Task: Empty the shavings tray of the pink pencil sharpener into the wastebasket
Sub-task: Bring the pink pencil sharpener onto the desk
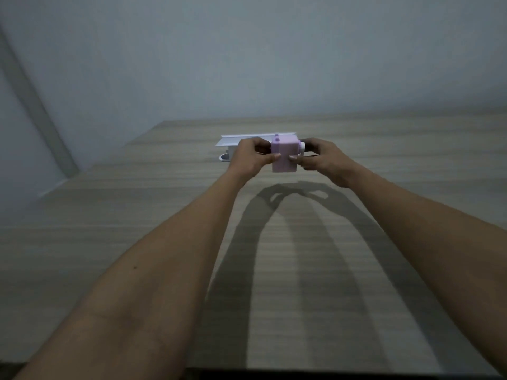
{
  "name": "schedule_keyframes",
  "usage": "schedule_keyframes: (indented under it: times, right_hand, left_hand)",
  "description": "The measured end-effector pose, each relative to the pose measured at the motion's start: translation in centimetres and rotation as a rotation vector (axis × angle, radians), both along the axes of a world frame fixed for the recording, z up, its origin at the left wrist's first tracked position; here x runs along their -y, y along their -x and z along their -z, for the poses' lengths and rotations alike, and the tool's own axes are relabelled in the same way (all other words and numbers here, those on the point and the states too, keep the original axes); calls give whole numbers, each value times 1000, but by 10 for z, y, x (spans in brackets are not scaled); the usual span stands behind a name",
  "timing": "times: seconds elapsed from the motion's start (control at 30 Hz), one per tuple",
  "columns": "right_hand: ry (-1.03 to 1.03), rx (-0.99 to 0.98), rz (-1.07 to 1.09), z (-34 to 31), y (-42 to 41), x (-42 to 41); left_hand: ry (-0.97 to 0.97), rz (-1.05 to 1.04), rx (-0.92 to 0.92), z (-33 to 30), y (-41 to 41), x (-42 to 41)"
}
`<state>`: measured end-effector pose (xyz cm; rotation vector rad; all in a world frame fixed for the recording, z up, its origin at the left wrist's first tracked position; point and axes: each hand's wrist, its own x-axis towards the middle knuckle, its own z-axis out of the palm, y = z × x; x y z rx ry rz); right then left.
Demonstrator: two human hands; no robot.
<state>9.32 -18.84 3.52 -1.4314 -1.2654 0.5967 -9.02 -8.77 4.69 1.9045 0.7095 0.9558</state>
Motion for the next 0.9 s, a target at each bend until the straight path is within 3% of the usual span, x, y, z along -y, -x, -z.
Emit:
schedule_keyframes:
  times: [0.5, 0.9]
  right_hand:
    - [12, -54, -30, 20, 90, 111]
    - [70, -37, -53, 49, 90, 144]
  left_hand:
    - [16, 8, -20, 21, 86, 99]
    - [99, 4, -94, 60, 94, 128]
